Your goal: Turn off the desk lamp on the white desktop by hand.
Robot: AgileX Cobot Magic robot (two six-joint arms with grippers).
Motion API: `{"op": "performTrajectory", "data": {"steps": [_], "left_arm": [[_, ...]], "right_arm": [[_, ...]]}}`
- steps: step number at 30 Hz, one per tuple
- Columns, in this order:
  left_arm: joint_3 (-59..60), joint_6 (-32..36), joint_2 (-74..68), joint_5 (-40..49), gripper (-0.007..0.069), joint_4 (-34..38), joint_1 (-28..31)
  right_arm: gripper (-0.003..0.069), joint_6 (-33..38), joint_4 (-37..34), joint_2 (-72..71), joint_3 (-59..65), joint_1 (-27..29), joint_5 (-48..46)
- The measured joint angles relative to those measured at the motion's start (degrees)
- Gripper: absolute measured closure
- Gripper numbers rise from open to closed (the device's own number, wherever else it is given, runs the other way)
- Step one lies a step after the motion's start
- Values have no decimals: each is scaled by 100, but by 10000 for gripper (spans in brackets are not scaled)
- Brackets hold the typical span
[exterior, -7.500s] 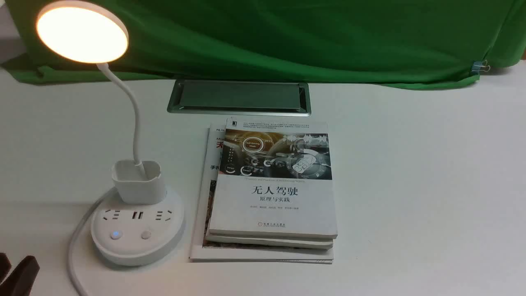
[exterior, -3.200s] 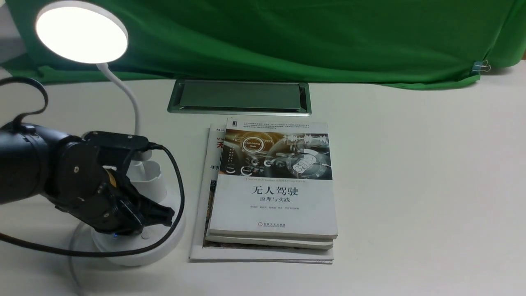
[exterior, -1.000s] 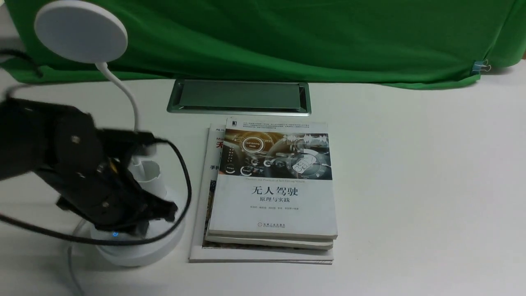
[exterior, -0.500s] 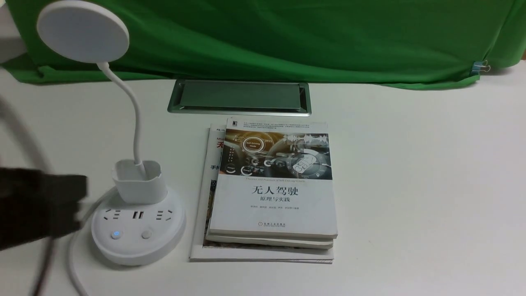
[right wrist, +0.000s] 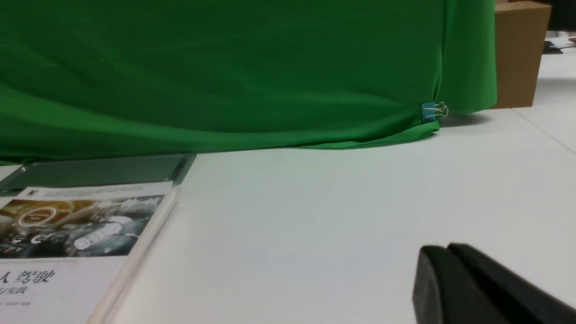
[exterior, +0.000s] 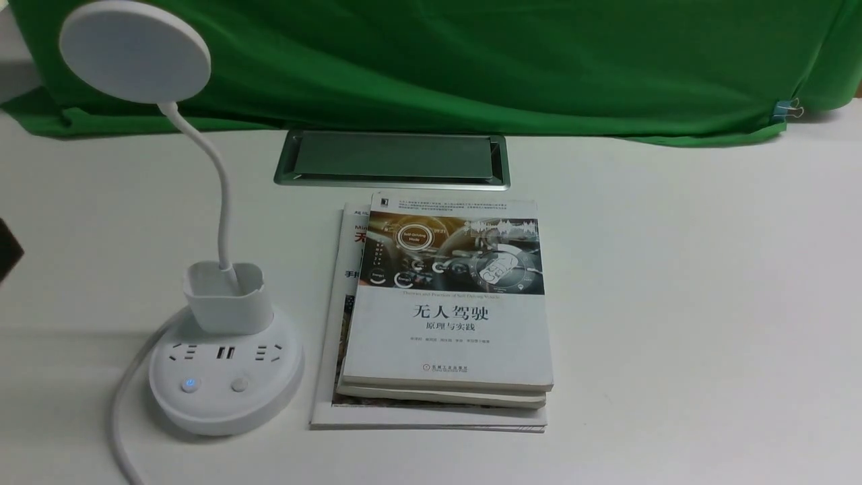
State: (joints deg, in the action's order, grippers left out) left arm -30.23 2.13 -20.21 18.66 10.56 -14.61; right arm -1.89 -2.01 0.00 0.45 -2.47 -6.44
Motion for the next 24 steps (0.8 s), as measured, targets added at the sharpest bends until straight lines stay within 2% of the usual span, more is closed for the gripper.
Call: {"op": "performTrajectory", "data": {"steps": [6, 14, 24], "left_arm": [[308, 0, 25, -249, 623, -121, 44], [1384, 0, 934, -302, 623, -357, 781], [2949, 0, 2003, -188, 623, -369, 830]], "right_arm": [[624, 0, 0, 0, 0, 0, 6], [624, 0, 0, 0, 0, 0, 6], [624, 0, 0, 0, 0, 0, 1]]}}
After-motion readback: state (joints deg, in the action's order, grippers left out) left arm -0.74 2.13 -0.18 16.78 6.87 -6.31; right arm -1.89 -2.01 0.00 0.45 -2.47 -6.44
